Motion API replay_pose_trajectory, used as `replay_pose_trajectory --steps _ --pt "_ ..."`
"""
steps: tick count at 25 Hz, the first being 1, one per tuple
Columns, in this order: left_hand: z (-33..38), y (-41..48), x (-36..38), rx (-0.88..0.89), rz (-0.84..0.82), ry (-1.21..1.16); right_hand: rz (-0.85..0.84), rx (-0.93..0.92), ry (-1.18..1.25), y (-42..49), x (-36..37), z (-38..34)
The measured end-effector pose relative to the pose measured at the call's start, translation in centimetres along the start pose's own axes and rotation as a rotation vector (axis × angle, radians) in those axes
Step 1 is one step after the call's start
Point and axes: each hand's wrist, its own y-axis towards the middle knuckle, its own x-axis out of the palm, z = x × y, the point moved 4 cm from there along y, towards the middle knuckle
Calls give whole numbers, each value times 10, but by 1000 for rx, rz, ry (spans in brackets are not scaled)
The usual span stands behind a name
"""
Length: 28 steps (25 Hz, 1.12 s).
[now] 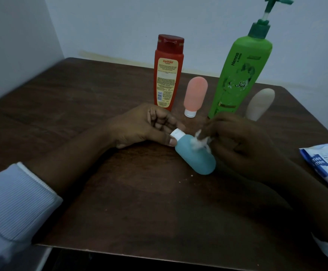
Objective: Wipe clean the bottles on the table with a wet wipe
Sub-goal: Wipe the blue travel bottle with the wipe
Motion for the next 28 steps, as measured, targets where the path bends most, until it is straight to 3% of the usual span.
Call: replay_pose_trajectory --steps 2,6,11,21,28 --pt "2 -1 4 23 -10 -7 77 7 -58 4 7 0" --pt "8 -3 8 35 -27 36 7 44 -2 4 6 8" --pt "10 -3 9 50 -15 42 64 48 60 6 9 8" --pt "11 -3 16 59 2 14 6 136 248 5 7 13" --pt "14 -8 -9 115 228 -160 96 215 382 -1 -4 24"
